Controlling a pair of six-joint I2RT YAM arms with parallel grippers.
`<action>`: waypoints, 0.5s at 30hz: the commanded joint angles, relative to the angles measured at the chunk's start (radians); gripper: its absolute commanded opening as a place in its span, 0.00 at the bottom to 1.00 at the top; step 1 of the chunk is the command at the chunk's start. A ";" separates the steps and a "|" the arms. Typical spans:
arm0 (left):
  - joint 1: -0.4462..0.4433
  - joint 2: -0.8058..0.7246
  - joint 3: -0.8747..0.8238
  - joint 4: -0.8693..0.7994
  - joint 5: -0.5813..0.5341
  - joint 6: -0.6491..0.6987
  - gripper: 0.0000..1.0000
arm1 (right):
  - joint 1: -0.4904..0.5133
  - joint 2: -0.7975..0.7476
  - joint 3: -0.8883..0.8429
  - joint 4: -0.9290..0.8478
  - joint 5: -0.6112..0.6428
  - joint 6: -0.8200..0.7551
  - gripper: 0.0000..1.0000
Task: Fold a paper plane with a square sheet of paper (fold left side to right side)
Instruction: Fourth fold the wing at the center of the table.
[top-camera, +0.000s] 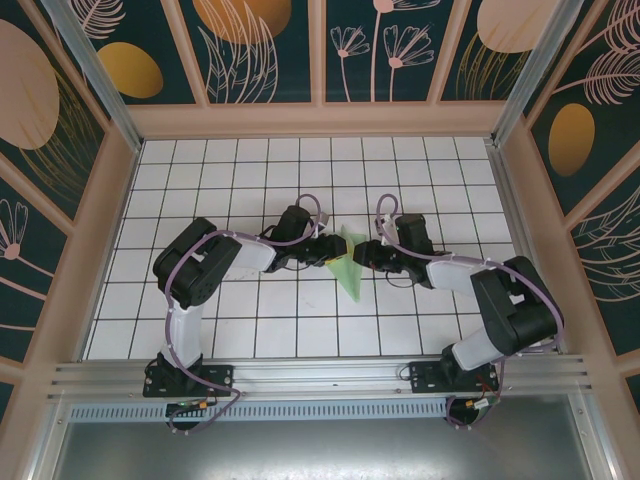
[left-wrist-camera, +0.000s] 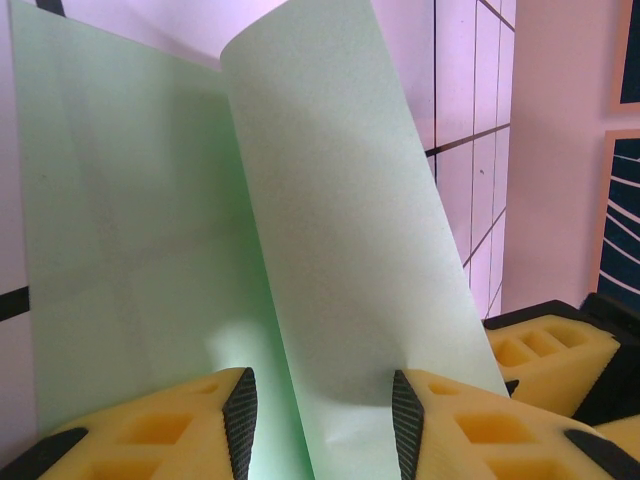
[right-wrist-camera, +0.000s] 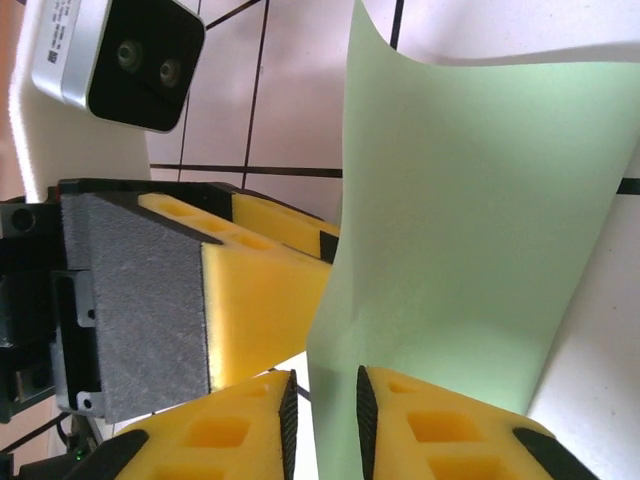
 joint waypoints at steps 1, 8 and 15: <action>0.000 0.033 -0.001 -0.046 -0.035 0.024 0.44 | 0.008 0.014 0.033 0.007 0.025 -0.017 0.20; -0.001 0.032 0.001 -0.050 -0.035 0.026 0.44 | 0.008 0.023 0.038 -0.052 0.085 -0.052 0.07; -0.001 0.030 0.002 -0.057 -0.037 0.030 0.44 | 0.007 0.053 0.055 -0.103 0.147 -0.077 0.06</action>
